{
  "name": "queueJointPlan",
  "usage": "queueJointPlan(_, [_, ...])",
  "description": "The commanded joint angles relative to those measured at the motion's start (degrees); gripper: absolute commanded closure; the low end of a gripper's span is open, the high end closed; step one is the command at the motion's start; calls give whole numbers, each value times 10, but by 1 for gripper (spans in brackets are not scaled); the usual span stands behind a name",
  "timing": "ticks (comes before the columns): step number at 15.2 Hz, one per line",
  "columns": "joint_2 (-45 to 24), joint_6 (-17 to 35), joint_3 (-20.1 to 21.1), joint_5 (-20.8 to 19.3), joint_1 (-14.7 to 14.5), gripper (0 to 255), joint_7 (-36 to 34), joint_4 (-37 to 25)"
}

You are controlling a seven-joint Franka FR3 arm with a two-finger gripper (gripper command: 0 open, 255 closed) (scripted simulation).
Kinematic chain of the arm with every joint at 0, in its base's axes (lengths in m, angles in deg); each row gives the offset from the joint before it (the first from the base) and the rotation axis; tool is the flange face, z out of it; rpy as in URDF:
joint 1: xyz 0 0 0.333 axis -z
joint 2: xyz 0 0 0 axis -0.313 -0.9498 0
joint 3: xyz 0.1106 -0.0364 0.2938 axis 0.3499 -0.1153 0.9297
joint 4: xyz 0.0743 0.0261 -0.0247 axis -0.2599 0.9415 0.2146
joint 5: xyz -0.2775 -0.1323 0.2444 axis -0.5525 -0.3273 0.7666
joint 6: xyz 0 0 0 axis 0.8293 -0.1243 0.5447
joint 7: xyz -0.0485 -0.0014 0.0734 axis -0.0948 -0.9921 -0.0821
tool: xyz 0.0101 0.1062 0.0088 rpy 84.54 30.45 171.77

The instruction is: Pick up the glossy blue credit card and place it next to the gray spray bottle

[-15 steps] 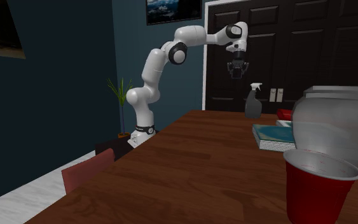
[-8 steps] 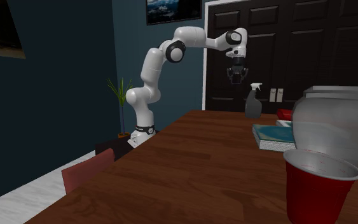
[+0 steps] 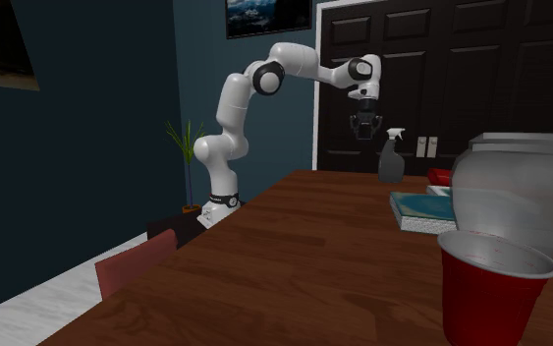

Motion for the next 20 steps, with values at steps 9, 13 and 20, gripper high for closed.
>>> queueJointPlan(9, [-4,74,-3,-7,17,255,-14,76])
queueJointPlan(13, [-10,101,-7,-13,19,255,-21,101])
queueJointPlan(20, [-25,145,-16,-29,19,255,-35,139])
